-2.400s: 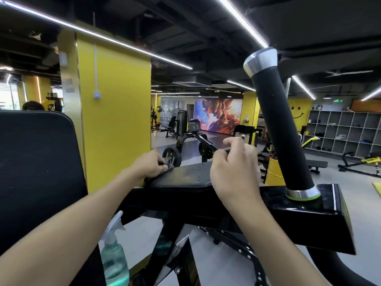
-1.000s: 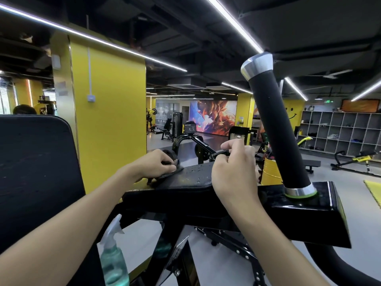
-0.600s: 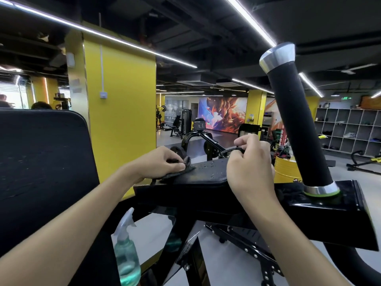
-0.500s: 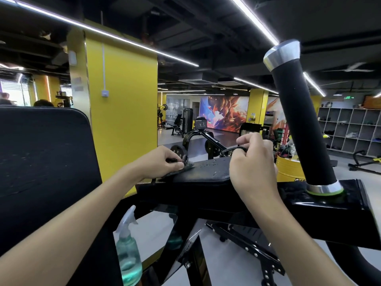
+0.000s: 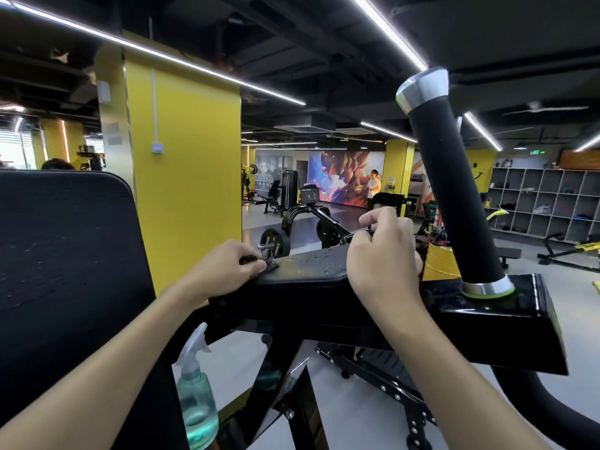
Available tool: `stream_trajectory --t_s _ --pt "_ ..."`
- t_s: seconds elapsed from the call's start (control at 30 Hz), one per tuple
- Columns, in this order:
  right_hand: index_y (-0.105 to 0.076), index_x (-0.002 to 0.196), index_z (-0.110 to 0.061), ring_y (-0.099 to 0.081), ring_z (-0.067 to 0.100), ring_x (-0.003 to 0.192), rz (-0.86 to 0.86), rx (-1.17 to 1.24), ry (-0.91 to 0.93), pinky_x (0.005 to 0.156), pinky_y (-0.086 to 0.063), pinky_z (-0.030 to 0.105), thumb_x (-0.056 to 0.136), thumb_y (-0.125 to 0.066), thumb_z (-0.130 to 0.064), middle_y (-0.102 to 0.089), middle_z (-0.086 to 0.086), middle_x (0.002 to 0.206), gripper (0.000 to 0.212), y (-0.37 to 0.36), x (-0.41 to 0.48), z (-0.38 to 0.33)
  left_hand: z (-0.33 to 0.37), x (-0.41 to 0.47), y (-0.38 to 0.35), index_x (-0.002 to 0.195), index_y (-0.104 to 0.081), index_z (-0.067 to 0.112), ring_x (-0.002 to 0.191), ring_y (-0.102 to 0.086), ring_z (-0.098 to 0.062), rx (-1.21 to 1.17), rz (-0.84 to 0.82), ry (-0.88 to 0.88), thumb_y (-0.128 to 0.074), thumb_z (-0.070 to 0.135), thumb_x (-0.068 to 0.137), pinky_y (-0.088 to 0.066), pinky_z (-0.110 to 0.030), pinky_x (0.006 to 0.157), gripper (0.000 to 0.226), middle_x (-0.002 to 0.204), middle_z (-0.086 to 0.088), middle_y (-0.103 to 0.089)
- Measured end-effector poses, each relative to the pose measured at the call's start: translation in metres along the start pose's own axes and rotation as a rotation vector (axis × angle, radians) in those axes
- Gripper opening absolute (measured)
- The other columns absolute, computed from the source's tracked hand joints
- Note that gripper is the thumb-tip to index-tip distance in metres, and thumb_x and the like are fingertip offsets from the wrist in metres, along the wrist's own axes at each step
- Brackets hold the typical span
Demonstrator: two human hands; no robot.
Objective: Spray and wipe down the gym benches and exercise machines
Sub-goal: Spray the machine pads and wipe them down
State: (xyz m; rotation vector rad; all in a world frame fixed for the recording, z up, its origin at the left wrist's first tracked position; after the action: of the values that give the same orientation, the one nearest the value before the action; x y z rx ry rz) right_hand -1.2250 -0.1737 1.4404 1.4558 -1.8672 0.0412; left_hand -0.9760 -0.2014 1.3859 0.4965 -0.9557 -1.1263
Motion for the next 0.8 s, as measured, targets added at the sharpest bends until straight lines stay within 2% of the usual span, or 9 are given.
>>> stream_trajectory --t_s 0.1,0.23,0.3,0.43,0.53,0.6,0.67,0.73,0.8 --pt "-0.044 0.106 -0.029 -0.042 0.017 0.115 0.006 -0.009 0.001 0.115 -0.02 0.053 0.096 -0.041 -0.014 -0.039 -0.005 0.113 0.019 0.0 0.0 0.0 0.015 -0.014 0.003 0.09 -0.076 0.012 0.067 -0.058 -0.012 -0.072 0.006 -0.106 -0.062 0.026 0.099 -0.039 -0.025 0.062 0.021 0.08 -0.006 -0.072" --pt "-0.046 0.107 -0.028 -0.043 0.018 0.115 0.011 -0.001 -0.002 0.114 -0.022 0.054 0.097 -0.04 -0.014 -0.038 -0.005 0.113 0.018 0.001 0.0 0.001 -0.001 -0.013 0.005 0.089 -0.071 0.003 0.062 -0.049 -0.017 0.025 0.055 0.001 -0.059 0.028 0.1 -0.03 -0.029 0.054 0.03 0.076 -0.018 -0.064" --pt "-0.046 0.105 -0.028 -0.043 0.018 0.114 0.021 0.009 -0.005 0.113 -0.024 0.053 0.098 -0.04 -0.016 -0.04 -0.004 0.113 0.015 0.002 -0.001 0.001 0.003 -0.014 0.004 0.09 -0.072 0.006 0.066 -0.056 -0.022 0.058 0.05 0.004 -0.06 0.028 0.099 -0.037 -0.031 0.057 0.027 0.074 -0.01 -0.066" --pt "-0.047 0.101 -0.026 -0.041 0.016 0.104 0.059 0.005 0.002 0.11 -0.029 0.053 0.1 -0.036 -0.025 -0.045 -0.002 0.113 0.011 0.003 0.003 0.002 0.034 -0.027 0.006 0.093 -0.076 0.011 0.069 -0.062 -0.011 -0.086 0.035 -0.15 -0.063 0.026 0.098 -0.042 -0.021 0.063 0.02 0.081 -0.004 -0.073" --pt "-0.048 0.1 -0.024 -0.036 0.014 0.103 0.062 0.025 0.012 0.109 -0.029 0.052 0.102 -0.032 -0.029 -0.044 -0.002 0.112 0.017 0.002 0.004 0.002 0.015 -0.021 0.008 0.097 -0.075 0.011 0.078 -0.063 -0.02 -0.002 0.067 -0.079 -0.061 0.027 0.099 -0.045 -0.029 0.068 0.021 0.083 -0.002 -0.072" --pt "-0.05 0.1 -0.022 -0.039 0.016 0.106 0.072 0.027 0.021 0.108 -0.031 0.053 0.101 -0.031 -0.03 -0.046 0.0 0.112 0.021 0.003 0.003 0.002 0.007 -0.016 0.007 0.099 -0.075 0.012 0.071 -0.059 -0.014 0.086 0.062 -0.028 -0.06 0.027 0.099 -0.04 -0.022 0.061 0.021 0.082 0.0 -0.069" --pt "-0.051 0.102 -0.022 -0.039 0.016 0.106 0.069 0.02 0.029 0.109 -0.03 0.052 0.102 -0.03 -0.032 -0.047 0.0 0.112 0.023 0.002 0.004 0.003 0.015 -0.015 0.005 0.096 -0.076 0.012 0.058 -0.052 0.0 0.038 0.039 -0.061 -0.061 0.025 0.099 -0.033 -0.014 0.051 0.02 0.071 0.008 -0.064" --pt "-0.05 0.102 -0.023 -0.038 0.014 0.105 0.062 0.022 0.031 0.11 -0.028 0.052 0.103 -0.03 -0.033 -0.046 -0.001 0.113 0.023 0.0 0.005 0.003 0.028 -0.017 0.005 0.092 -0.076 0.014 0.056 -0.053 0.004 -0.046 0.034 -0.121 -0.064 0.024 0.097 -0.035 -0.011 0.053 0.017 0.068 0.014 -0.065" --pt "-0.049 0.101 -0.025 -0.039 0.015 0.106 0.056 0.025 0.025 0.11 -0.028 0.053 0.103 -0.03 -0.034 -0.046 -0.002 0.113 0.02 -0.001 0.005 0.004 0.03 -0.016 0.004 0.093 -0.076 0.018 0.067 -0.06 0.003 -0.03 0.038 -0.133 -0.064 0.027 0.097 -0.044 -0.016 0.061 0.016 0.077 0.01 -0.071"
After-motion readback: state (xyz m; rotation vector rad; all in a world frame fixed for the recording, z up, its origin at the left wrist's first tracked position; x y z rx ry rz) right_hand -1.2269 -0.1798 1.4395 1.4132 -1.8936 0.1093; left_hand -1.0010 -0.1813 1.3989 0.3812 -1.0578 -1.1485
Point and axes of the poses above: each hand's wrist, its own x-axis towards the middle knuckle, its own y-axis out of the back of the hand, z = x × y, the point moved 8 cm from there along x, towards the middle knuckle
